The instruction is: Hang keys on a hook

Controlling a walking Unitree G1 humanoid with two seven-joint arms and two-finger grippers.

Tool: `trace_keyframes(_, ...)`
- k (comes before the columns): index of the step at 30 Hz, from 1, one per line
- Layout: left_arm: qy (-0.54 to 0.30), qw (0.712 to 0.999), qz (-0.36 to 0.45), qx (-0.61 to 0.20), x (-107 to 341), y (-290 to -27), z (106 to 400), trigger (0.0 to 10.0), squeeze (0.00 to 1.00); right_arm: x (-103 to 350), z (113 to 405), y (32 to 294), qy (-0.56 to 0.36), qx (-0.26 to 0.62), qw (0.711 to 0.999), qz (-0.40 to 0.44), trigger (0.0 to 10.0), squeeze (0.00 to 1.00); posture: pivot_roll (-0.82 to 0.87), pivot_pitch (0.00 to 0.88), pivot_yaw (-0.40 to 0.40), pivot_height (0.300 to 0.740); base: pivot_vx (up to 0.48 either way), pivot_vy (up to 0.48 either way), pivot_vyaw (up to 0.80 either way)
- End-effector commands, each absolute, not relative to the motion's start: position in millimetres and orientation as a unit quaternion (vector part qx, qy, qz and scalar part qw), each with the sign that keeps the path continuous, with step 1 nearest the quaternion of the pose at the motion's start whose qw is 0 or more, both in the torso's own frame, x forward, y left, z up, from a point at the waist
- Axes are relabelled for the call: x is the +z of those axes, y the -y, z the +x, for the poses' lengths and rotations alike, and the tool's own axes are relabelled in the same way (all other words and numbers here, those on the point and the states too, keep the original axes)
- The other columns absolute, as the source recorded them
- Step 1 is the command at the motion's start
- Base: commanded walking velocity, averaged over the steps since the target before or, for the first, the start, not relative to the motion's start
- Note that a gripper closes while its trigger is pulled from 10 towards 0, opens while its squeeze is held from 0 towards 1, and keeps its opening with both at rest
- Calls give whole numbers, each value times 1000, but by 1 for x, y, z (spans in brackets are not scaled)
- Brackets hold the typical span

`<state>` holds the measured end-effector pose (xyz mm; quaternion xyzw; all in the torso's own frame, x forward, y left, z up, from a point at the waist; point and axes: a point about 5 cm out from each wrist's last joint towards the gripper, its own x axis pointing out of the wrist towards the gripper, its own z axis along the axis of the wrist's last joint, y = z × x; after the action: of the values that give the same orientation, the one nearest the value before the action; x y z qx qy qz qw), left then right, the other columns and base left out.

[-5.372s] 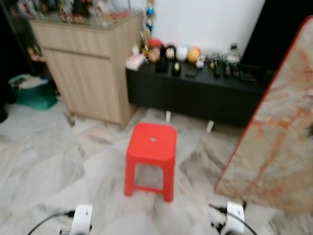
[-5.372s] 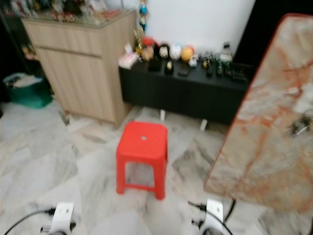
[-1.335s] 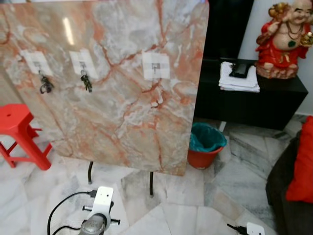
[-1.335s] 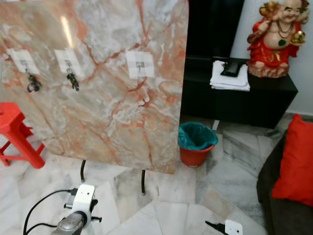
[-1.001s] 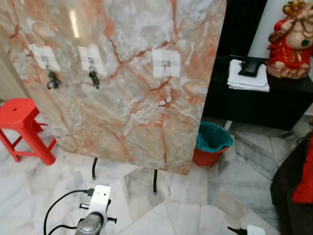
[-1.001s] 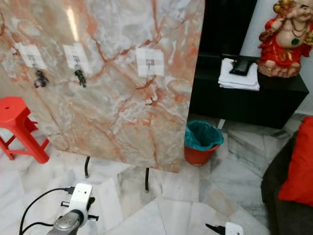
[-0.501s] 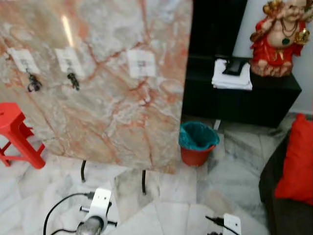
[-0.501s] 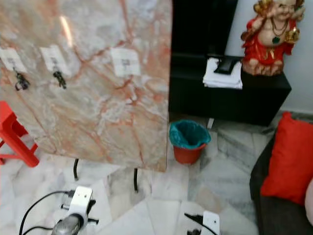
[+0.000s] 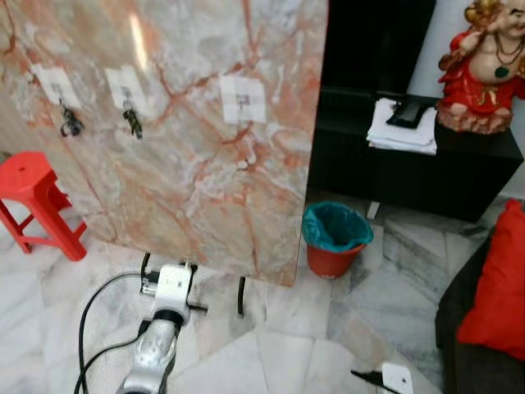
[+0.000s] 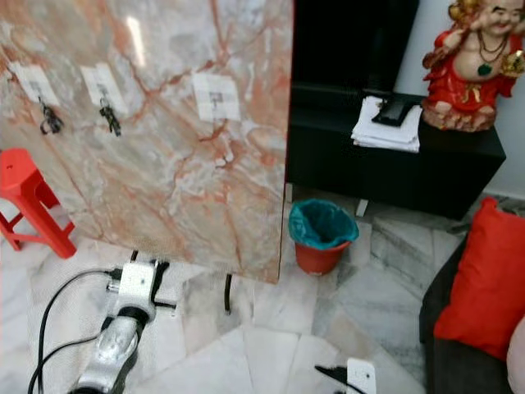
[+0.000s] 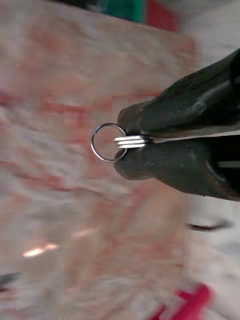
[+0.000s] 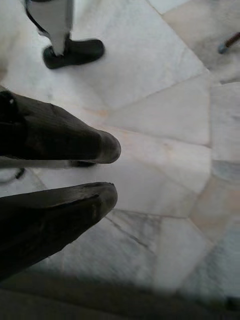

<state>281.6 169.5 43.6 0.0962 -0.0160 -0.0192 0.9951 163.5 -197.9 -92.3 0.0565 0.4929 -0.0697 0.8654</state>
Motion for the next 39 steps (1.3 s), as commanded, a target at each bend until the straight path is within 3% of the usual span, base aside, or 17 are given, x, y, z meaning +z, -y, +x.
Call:
trace_keyframes(1,34,994,100,-37,46,-160,274,10000,0,-91,164,205,-491,-77,867,51,10000,0,-14,0,-32,740,0,0,0)
trace_keyframes(7,63,995,74,-39,56,-142,260,10000,0,-87,165,222,-484,-91,869,43,10000,0,10,0,-73,740,0,0,0)
trace_keyframes(13,63,997,44,-29,69,-141,266,10000,0,-86,166,226,-477,-117,869,52,10000,0,38,0,-50,740,0,0,0)
trace_keyframes(17,50,998,29,-21,67,-148,265,10000,0,-85,171,217,-478,-92,872,46,10000,0,48,0,-68,740,0,0,0)
trace_keyframes(28,29,999,8,-34,76,-153,273,10000,0,-94,162,191,-489,-71,868,56,10000,0,11,0,16,740,0,0,0)
trace_keyframes(39,35,999,12,-29,81,-161,278,10000,0,-93,163,190,-490,-62,868,46,10000,0,31,0,7,740,50,0,0)
